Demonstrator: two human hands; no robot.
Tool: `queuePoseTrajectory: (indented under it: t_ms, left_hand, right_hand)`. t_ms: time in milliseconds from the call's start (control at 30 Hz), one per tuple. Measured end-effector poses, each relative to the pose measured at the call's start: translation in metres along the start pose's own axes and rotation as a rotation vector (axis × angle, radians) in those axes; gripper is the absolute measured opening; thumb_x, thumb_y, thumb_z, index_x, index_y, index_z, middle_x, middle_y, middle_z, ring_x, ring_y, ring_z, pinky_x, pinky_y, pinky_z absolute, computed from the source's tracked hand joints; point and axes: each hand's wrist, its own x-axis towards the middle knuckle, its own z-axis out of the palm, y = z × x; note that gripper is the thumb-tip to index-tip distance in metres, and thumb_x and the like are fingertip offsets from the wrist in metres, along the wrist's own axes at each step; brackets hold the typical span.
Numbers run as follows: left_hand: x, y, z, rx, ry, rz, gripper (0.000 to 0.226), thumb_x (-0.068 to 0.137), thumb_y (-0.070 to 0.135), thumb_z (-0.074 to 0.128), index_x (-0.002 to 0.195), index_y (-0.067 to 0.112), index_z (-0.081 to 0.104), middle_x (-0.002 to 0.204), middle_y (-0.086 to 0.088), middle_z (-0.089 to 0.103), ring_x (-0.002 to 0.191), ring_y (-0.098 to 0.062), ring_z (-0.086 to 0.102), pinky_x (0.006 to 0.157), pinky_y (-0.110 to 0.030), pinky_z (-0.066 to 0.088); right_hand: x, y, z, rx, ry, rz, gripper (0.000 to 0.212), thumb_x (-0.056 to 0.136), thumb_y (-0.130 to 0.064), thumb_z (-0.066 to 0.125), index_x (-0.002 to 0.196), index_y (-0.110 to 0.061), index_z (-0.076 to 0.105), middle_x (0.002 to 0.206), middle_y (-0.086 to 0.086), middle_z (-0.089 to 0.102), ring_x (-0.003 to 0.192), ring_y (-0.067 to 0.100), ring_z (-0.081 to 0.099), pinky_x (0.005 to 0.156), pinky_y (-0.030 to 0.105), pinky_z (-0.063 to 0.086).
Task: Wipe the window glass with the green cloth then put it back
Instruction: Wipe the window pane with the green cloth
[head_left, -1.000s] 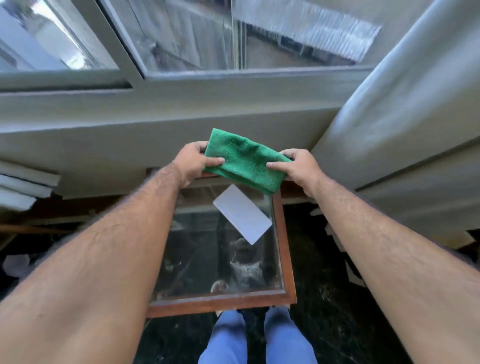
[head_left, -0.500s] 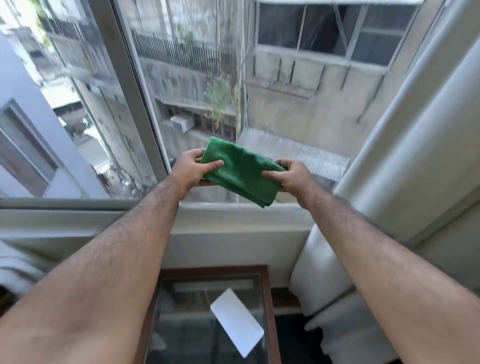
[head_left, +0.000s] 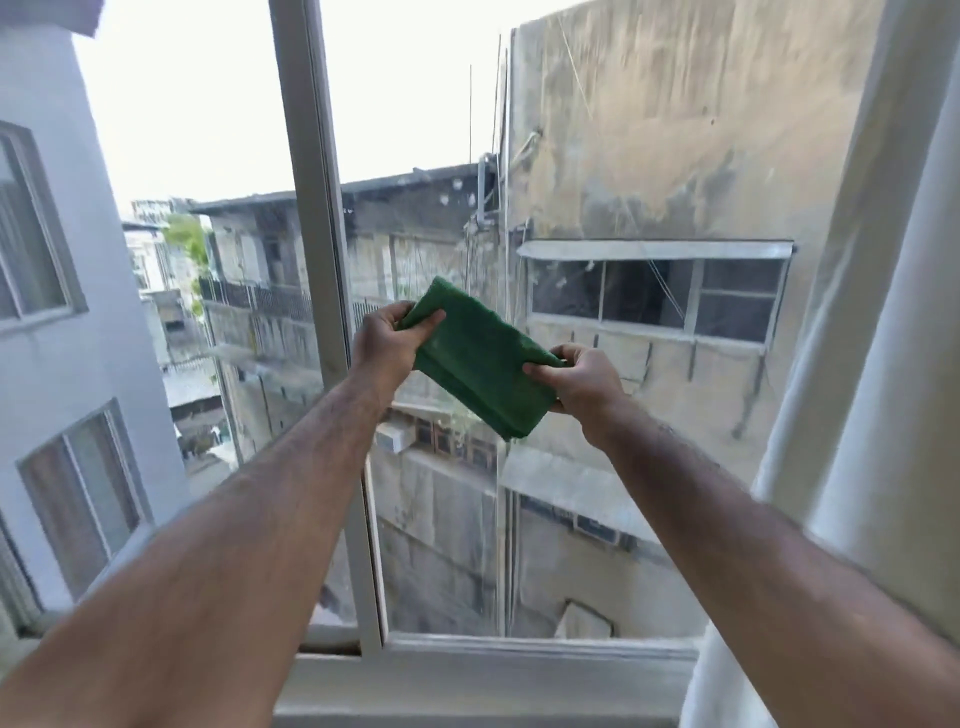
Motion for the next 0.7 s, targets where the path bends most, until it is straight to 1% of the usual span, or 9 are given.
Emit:
queuePoseTrajectory:
  t_ms: [100, 167, 233, 300, 367, 467, 533, 567, 700]
  left_hand:
    - [0.026, 0.039, -0.002, 0.150, 0.061, 0.169, 0.023, 0.089, 0.027, 0.081, 0.111, 0.023, 0.078, 0.095, 0.007, 0.073, 0.092, -0.016, 0.068, 0.078, -0.026, 0.058]
    - [0.045, 0.065, -0.004, 0.248, 0.067, 0.270, 0.029, 0.091, 0.022, 0.079, 0.119, 0.017, 0.076, 0.102, 0.003, 0.073, 0.095, -0.016, 0.064, 0.085, -0.028, 0.056]
    - [0.065, 0.090, -0.009, 0.331, 0.054, 0.352, 0.030, 0.092, 0.017, 0.077, 0.122, 0.013, 0.075, 0.109, -0.001, 0.073, 0.098, -0.016, 0.062, 0.092, -0.031, 0.056]
    - [0.084, 0.107, -0.013, 0.419, 0.035, 0.402, 0.031, 0.092, 0.014, 0.076, 0.123, 0.012, 0.074, 0.113, -0.005, 0.074, 0.100, -0.016, 0.062, 0.092, -0.032, 0.055]
    - [0.098, 0.117, -0.015, 0.538, 0.039, 0.459, 0.034, 0.091, 0.014, 0.078, 0.124, 0.010, 0.074, 0.116, -0.009, 0.076, 0.100, -0.018, 0.063, 0.090, -0.028, 0.051]
    - [0.114, 0.120, -0.009, 0.648, 0.100, 0.558, 0.036, 0.087, 0.014, 0.082, 0.121, 0.007, 0.075, 0.116, -0.016, 0.077, 0.104, -0.028, 0.071, 0.091, -0.028, 0.050]
    - [0.118, 0.113, -0.003, 0.689, 0.139, 0.583, 0.035, 0.084, 0.015, 0.085, 0.117, 0.007, 0.077, 0.113, -0.017, 0.078, 0.102, -0.032, 0.073, 0.089, -0.032, 0.052]
    - [0.119, 0.108, 0.001, 0.707, 0.158, 0.583, 0.034, 0.082, 0.017, 0.086, 0.113, 0.008, 0.078, 0.111, -0.017, 0.078, 0.102, -0.033, 0.073, 0.088, -0.035, 0.053]
    - [0.120, 0.091, 0.013, 0.951, 0.444, 0.611, 0.045, 0.076, 0.033, 0.088, 0.106, 0.008, 0.065, 0.110, -0.017, 0.065, 0.107, -0.036, 0.060, 0.091, -0.055, 0.049]
  right_hand:
    - [0.014, -0.021, 0.015, -0.033, -0.013, -0.057, 0.014, 0.087, -0.013, 0.085, 0.084, -0.015, 0.071, 0.103, 0.022, 0.078, 0.107, 0.042, 0.078, 0.091, 0.058, 0.067]
    - [0.022, -0.035, 0.020, -0.094, -0.029, -0.128, 0.021, 0.084, -0.024, 0.090, 0.087, -0.011, 0.074, 0.099, 0.020, 0.081, 0.099, 0.038, 0.080, 0.086, 0.051, 0.069]
    - [0.030, -0.048, 0.014, -0.310, 0.045, -0.331, 0.038, 0.082, -0.043, 0.090, 0.087, -0.009, 0.076, 0.084, 0.007, 0.080, 0.077, 0.024, 0.078, 0.073, 0.034, 0.066]
    - [0.041, -0.056, -0.006, -0.557, 0.259, -0.622, 0.047, 0.086, -0.056, 0.080, 0.088, -0.010, 0.073, 0.082, 0.003, 0.074, 0.069, 0.016, 0.063, 0.069, 0.026, 0.052]
    - [0.055, -0.060, -0.036, -0.721, 0.496, -0.830, 0.056, 0.093, -0.066, 0.063, 0.095, -0.010, 0.069, 0.093, 0.009, 0.070, 0.085, 0.021, 0.058, 0.079, 0.032, 0.048]
    - [0.085, -0.061, -0.092, -0.931, 0.679, -0.922, 0.073, 0.101, -0.068, 0.050, 0.125, -0.001, 0.063, 0.131, 0.023, 0.064, 0.127, 0.036, 0.057, 0.109, 0.049, 0.047]
    - [0.100, -0.061, -0.127, -1.042, 0.648, -0.890, 0.087, 0.101, -0.068, 0.050, 0.153, 0.001, 0.046, 0.165, 0.026, 0.042, 0.159, 0.039, 0.034, 0.130, 0.057, 0.030]
    - [0.105, -0.061, -0.140, -1.078, 0.624, -0.878, 0.093, 0.101, -0.070, 0.048, 0.162, -0.001, 0.034, 0.174, 0.023, 0.028, 0.165, 0.038, 0.022, 0.134, 0.058, 0.021]
    - [0.125, -0.062, -0.163, -1.158, 0.581, -0.913, 0.101, 0.101, -0.077, 0.032, 0.170, -0.005, 0.017, 0.181, 0.016, 0.012, 0.169, 0.034, 0.011, 0.135, 0.062, 0.017]
